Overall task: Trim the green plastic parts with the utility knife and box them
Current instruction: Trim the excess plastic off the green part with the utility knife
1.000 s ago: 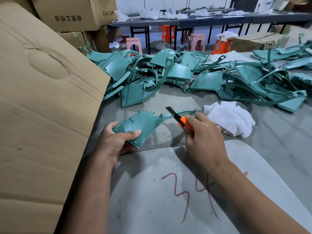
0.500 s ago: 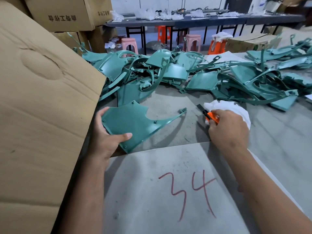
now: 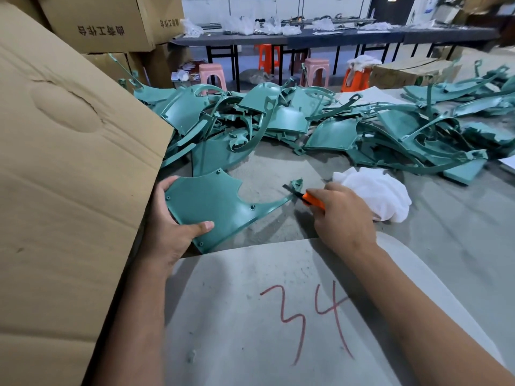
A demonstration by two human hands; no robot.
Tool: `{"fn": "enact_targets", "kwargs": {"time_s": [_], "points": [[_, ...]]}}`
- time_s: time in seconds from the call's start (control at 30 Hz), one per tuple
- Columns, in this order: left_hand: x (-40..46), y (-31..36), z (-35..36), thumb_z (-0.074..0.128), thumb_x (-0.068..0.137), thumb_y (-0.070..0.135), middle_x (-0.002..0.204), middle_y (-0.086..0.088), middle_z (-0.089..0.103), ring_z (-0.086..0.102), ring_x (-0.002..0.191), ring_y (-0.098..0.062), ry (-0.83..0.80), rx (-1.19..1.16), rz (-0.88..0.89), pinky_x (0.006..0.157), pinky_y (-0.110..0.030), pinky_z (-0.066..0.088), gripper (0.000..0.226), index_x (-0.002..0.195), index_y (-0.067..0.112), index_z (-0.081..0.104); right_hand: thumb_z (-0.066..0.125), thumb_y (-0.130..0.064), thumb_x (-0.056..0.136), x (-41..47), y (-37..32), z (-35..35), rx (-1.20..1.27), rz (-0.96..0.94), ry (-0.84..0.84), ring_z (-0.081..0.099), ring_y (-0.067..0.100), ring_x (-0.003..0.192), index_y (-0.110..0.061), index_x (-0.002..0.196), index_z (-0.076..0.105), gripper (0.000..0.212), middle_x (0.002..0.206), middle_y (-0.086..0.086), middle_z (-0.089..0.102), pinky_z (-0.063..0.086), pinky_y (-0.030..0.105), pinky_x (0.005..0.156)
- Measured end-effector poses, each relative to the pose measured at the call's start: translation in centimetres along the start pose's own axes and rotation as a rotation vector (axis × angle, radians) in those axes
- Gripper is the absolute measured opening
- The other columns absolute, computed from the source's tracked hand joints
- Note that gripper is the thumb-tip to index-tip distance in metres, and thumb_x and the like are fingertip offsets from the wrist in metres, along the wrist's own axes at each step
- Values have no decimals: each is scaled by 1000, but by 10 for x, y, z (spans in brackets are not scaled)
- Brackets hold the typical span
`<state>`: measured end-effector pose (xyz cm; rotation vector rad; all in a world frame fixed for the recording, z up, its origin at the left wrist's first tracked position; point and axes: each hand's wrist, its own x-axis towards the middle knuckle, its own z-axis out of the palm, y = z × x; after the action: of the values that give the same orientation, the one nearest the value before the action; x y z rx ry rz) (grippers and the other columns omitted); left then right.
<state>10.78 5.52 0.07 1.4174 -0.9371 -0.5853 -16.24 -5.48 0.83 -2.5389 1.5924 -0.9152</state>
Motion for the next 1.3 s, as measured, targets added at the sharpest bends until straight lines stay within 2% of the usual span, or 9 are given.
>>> {"fn": "enact_targets", "kwargs": {"time_s": [0.1, 0.23, 0.37, 0.57, 0.67, 0.8, 0.93, 1.1, 1.3], "points": [[0, -3, 0, 89, 58, -15, 134, -1, 59, 60, 121, -21, 13, 19, -45, 103, -50, 52, 101, 136, 32, 47, 66, -21, 98, -10, -18, -7, 101, -115, -24, 54, 17, 73, -22, 117, 77, 22, 85, -6, 61, 48, 34, 64], [0, -3, 1, 95, 45, 3, 132, -2, 61, 62, 119, -23, 49, -9, -136, 101, -55, 53, 104, 134, 30, 48, 60, -24, 89, -25, -40, -11, 201, -166, -47, 57, 25, 72, -17, 107, 77, 26, 80, -3, 58, 49, 43, 63], [-2, 0, 2, 92, 39, 14, 126, 2, 64, 65, 115, -22, 61, -43, -198, 94, -58, 56, 101, 129, 34, 51, 69, -17, 90, -22, -37, -13, 271, -177, -85, 56, 21, 70, -18, 108, 79, 21, 77, -4, 60, 49, 43, 63], [-6, 5, 12, 95, 42, 12, 126, 2, 63, 65, 114, -25, 103, -67, -206, 84, -59, 60, 97, 125, 33, 50, 62, -21, 97, -17, -23, -10, 155, 0, 79, 53, 24, 66, -19, 104, 77, 17, 73, -4, 55, 50, 43, 61], [-6, 5, 17, 99, 50, 4, 122, 2, 62, 66, 111, -27, 119, -77, -261, 69, -55, 63, 91, 120, 34, 50, 62, -23, 98, -22, -32, -8, 174, -58, 64, 52, 22, 66, -18, 102, 75, 15, 73, -5, 53, 47, 42, 60], [-4, 7, 17, 99, 50, 8, 122, 1, 65, 69, 108, -29, 132, -153, -307, 71, -52, 63, 89, 122, 32, 52, 67, -17, 94, -25, -40, -6, 217, -129, 75, 52, 23, 66, -18, 108, 76, 16, 75, -3, 53, 45, 41, 58], [-2, 17, 19, 87, 74, 0, 118, -5, 69, 73, 97, -27, 160, -287, -302, 54, -35, 60, 58, 116, 28, 58, 70, -13, 94, -25, -35, -6, 271, -106, 151, 54, 19, 71, -17, 120, 75, 26, 81, -6, 58, 46, 36, 60], [-2, 31, 29, 83, 79, 0, 112, -9, 69, 73, 88, -31, 163, -345, -238, 50, -35, 59, 52, 120, 19, 57, 68, -13, 98, -22, -30, -7, 323, -100, 272, 55, 13, 77, -14, 126, 73, 28, 91, -5, 64, 48, 31, 67], [-7, 27, 39, 79, 80, -4, 108, -16, 72, 75, 68, -19, 175, -509, -417, 52, -26, 58, 44, 115, 8, 56, 69, -10, 97, -24, -33, -5, 344, -192, 234, 57, 22, 75, -10, 124, 74, 28, 87, 2, 63, 52, 41, 66]]}}
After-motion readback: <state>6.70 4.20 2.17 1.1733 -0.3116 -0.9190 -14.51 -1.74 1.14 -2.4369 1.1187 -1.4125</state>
